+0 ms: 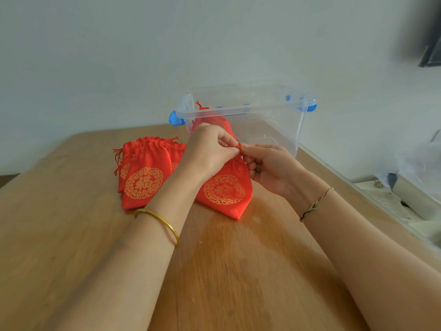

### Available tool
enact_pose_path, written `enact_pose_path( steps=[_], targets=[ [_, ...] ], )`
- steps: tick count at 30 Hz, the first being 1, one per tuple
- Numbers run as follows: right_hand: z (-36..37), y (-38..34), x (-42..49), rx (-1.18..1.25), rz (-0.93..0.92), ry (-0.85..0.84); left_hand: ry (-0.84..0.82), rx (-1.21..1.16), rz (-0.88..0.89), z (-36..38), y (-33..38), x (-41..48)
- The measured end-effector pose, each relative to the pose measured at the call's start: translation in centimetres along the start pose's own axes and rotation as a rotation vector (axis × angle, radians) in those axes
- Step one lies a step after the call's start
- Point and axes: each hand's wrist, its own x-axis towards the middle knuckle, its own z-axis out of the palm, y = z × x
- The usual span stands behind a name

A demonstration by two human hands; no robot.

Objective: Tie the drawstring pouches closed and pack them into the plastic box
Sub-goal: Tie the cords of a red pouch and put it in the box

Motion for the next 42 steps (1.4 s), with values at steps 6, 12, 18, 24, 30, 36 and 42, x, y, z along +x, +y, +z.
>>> enact_pose_path(
  steps=[6,12,18,24,30,36,42],
  targets=[
    [0.1,-0.3,-0.4,-0.065,-0.093,-0.036,0.053,0.112,0.112,0.0,0.1,-0.1],
    [-1.0,-0.4,0.1,-0.432,-0.299,0.171,0.004,-0.053,-0.064,-1.6,-0.3,0.0],
    [-0.4,-0.2,-0.7,-0.579,-0.254,0.087,0.055,0.028,-0.111,-1.8,-0.6,0.0],
    [1.6,0.6,-1.8,-0.732,-0.114,-0.154,0.154,0.059,-0.146,-3.0,-0.5,0.4],
    [1.7,-0.2,-1.4,-0.952,-0.392,0.062,0.179,-0.099,-0.175,-4.4,-0.4,0.4],
    [3.5,-6.0,-0.5,-0.702,-0.378,0.042,0.263,-0.373,-0.272,-7.9,-1.7,1.2],
    [6.2,-11.4,8.3,-0.959,-0.371,0.284,0.241,0.061,-0.335,-8.9,-6.6,1.7]
  ],
)
